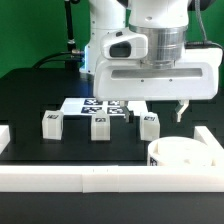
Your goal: Assemble stool
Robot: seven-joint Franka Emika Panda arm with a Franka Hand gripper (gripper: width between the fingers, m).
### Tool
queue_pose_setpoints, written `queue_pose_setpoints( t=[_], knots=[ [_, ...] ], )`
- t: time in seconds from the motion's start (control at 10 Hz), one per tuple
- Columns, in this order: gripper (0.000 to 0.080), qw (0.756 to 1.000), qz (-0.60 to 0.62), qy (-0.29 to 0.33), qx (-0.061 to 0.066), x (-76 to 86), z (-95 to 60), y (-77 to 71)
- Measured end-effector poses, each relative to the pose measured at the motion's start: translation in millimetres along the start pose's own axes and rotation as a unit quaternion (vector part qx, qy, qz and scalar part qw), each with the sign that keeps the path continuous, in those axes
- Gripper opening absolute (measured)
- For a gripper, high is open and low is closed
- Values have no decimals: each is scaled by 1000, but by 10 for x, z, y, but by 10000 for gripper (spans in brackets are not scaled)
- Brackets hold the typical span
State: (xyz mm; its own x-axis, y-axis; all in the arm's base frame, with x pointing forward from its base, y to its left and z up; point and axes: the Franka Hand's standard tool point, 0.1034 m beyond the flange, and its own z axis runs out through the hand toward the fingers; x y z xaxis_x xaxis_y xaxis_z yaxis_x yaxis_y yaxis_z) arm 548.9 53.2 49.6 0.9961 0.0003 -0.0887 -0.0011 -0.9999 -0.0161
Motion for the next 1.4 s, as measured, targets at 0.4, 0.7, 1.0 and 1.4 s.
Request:
queue_pose_setpoints(
  t=[0.4,0.7,1.0,1.4],
  knots=[
    [649,980,11,-199,4,-237,66,8],
    [649,943,15,-333,10,-304,152,-8],
    [649,892,10,-452,7,-362,264,-2],
    [649,869,4,-494,7,-414,355,-13]
  ],
)
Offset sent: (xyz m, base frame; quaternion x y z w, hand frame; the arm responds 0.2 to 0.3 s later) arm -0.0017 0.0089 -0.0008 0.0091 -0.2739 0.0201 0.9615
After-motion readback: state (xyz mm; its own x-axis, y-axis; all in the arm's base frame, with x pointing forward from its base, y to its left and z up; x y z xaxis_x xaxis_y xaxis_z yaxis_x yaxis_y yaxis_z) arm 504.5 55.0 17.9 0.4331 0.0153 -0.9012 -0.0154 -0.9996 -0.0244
